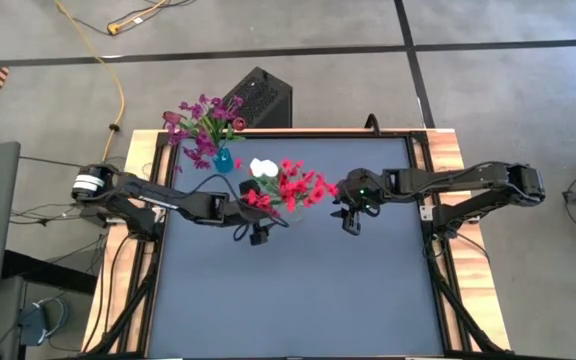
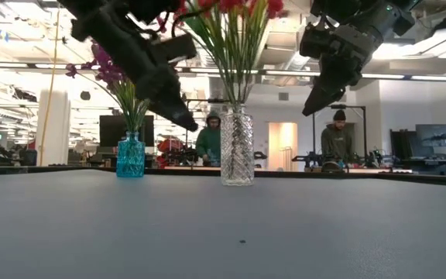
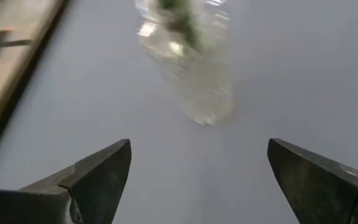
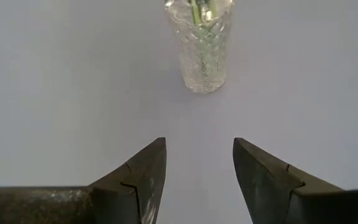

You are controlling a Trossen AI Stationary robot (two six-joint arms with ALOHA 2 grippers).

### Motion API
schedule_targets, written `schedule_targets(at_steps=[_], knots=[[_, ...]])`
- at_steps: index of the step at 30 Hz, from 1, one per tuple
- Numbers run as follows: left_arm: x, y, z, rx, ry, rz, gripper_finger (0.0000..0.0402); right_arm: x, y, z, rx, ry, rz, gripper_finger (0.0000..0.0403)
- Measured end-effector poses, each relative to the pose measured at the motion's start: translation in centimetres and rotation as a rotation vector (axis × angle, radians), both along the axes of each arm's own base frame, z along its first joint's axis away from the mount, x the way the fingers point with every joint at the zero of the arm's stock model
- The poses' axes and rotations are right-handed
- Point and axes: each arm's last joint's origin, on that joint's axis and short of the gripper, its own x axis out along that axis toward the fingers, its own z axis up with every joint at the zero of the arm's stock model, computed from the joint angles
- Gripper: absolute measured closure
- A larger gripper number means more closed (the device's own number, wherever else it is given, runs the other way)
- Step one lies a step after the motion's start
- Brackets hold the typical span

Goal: Sort flowers into vase by color
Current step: Return to Home Position

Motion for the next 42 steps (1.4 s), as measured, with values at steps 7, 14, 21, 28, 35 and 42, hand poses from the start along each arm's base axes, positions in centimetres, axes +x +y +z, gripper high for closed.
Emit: schedule_targets(at_steps=[7,14,21,28,35,42], knots=[[-3.1,-2.3,2.5,-0.057,0.083,-0.16,0.0035,0.0,0.0,0.0,-0.004,0.004,0.001,0.0191],[-7.4,-5.0,7.1,-0.105,-0.053,-0.265,0.0035,0.0,0.6,-0.1,-0.006,0.009,0.024,0.0191],[-12.6,-5.4,7.7,-0.092,-0.333,-0.294,0.0035,-1.0,3.3,-1.0,-0.03,-0.016,0.093,0.0218],[-16.4,-3.8,4.3,-0.131,-0.617,-0.25,0.0036,-4.4,5.5,-1.6,-0.06,-0.206,0.089,0.0285],[-19.3,-1.7,3.1,-0.143,-0.643,-0.134,0.0097,-7.3,4.7,-3.0,-0.07,-0.39,0.074,0.0359],[-21.4,-1.0,2.1,-0.205,-0.683,-0.137,0.0215,-9.7,3.1,-5.5,-0.081,-0.48,0.064,0.0384]])
